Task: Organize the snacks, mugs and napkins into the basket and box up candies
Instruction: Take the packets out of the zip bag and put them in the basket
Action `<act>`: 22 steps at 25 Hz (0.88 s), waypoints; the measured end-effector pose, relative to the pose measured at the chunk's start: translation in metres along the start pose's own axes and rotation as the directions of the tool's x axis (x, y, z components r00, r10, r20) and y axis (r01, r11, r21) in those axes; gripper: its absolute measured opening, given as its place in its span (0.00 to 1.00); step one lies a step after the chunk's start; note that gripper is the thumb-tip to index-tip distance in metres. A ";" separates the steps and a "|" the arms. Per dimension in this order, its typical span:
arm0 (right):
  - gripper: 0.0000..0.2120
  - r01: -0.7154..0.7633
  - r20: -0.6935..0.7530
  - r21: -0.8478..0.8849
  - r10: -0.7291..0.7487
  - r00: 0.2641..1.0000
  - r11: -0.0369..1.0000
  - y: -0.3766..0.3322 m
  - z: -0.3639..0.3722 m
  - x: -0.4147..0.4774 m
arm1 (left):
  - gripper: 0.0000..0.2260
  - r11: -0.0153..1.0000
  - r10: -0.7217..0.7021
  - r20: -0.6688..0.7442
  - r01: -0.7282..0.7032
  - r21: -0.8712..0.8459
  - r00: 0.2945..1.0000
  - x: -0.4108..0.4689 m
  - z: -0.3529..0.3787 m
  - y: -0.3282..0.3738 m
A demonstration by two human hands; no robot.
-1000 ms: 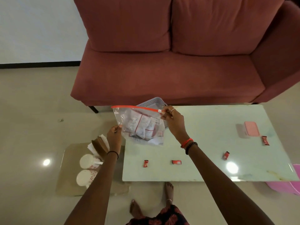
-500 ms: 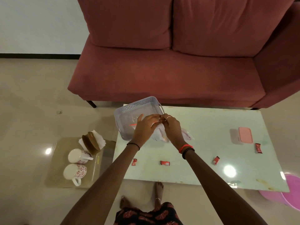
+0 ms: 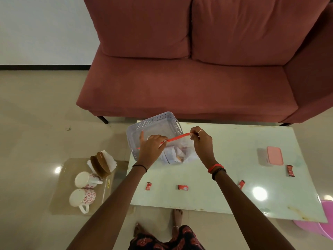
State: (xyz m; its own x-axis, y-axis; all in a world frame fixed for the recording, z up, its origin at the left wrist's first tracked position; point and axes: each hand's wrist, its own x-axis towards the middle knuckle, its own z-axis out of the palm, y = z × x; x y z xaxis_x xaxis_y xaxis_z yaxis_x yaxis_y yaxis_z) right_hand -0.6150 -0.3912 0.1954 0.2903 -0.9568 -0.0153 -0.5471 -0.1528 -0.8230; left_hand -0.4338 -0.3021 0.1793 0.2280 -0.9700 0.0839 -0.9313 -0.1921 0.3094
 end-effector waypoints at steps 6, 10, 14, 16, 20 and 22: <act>0.08 -0.008 -0.095 0.020 0.009 0.995 1.000 0.007 -0.013 0.020 | 0.11 0.982 -0.168 0.089 0.158 0.107 0.982 -0.024 0.003 -0.047; 0.07 -0.012 -0.091 0.007 0.012 0.996 1.000 0.008 -0.015 0.029 | 0.11 0.960 -0.270 0.137 0.256 0.110 0.953 -0.034 0.006 -0.063; 0.07 0.000 0.021 0.033 -0.001 1.000 0.999 0.002 -0.009 0.030 | 0.10 0.941 -0.326 0.245 0.338 -0.005 0.913 -0.031 0.007 -0.061; 0.07 0.046 0.115 0.008 -0.046 0.992 0.999 -0.002 -0.006 0.029 | 0.11 0.952 -0.205 0.265 0.254 -0.170 0.942 -0.024 0.002 -0.056; 0.07 0.100 0.242 -0.017 -0.092 0.966 0.995 -0.010 -0.003 0.029 | 0.14 0.899 0.003 0.325 0.140 -0.416 0.946 0.000 -0.005 -0.027; 0.07 0.118 0.274 -0.017 -0.109 0.956 0.993 -0.012 -0.002 0.030 | 0.13 0.910 0.001 0.319 0.131 -0.393 0.948 0.008 -0.002 -0.017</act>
State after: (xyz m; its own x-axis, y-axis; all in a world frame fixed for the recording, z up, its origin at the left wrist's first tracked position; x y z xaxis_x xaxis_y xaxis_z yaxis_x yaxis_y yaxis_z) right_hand -0.6013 -0.4182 0.2061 0.5519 -0.8300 -0.0802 -0.5222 -0.2690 -0.8093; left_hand -0.4152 -0.3058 0.1767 0.1244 -0.9670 -0.2225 -0.7059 -0.2439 0.6650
